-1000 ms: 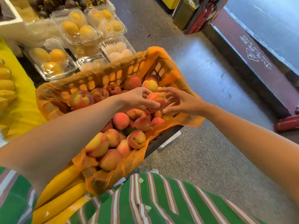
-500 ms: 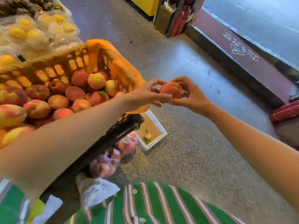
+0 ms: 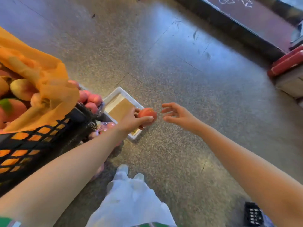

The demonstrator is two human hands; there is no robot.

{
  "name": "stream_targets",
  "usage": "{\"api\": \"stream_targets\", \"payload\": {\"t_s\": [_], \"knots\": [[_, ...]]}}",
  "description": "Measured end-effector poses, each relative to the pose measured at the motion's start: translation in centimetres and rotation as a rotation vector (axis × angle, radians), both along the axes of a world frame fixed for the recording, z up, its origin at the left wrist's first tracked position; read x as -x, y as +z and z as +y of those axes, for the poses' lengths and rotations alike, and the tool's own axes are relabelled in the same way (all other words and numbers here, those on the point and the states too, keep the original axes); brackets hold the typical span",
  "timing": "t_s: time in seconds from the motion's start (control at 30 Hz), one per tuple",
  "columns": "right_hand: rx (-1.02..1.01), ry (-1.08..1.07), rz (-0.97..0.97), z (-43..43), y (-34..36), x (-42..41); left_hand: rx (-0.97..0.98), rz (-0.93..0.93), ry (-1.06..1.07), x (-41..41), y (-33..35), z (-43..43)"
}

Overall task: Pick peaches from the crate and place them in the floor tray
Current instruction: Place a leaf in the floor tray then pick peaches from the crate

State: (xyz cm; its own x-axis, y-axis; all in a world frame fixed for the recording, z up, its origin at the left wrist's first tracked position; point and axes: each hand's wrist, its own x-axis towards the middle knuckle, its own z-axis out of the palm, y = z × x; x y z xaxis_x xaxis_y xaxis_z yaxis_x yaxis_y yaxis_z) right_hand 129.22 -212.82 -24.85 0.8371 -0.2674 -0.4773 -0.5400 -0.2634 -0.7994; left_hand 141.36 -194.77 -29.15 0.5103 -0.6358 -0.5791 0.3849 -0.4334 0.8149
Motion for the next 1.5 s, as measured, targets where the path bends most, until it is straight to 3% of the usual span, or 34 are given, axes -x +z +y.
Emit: {"api": "stream_targets", "payload": {"t_s": [0.2,0.37,0.67,0.87,1.07,1.2,1.37,1.5], "knots": [[0.039,-0.088,0.166,-4.2,-14.3,-0.5,-0.202,-0.043,0.060,-2.1,-13.3,-3.6],[0.084,-0.120,0.223,-7.1,-29.7,-2.5,-0.385,-0.170,0.006,-4.9,-28.5,-6.4],[0.162,-0.122,0.242,-10.1,-56.4,-6.6,-0.497,-0.407,-0.279,-8.7,-54.7,-11.3],[0.207,-0.084,0.239,-11.1,-67.6,-8.8,-0.569,-0.548,-0.394,-9.9,-65.6,-14.8],[0.343,-0.036,0.171,-11.1,-71.7,-9.3,-0.655,-0.668,-0.538,-10.3,-70.9,-16.6],[0.247,-0.052,0.168,-11.4,-70.8,-8.7,-0.664,-0.725,-0.583,-10.3,-71.3,-17.2],[0.169,-0.086,0.205,-10.3,-63.5,-8.2,-0.654,-0.766,-0.595,-9.1,-64.3,-16.4],[0.107,-0.102,0.191,-8.9,-53.8,-7.2,-0.544,-0.623,-0.473,-7.6,-54.3,-15.0]]}}
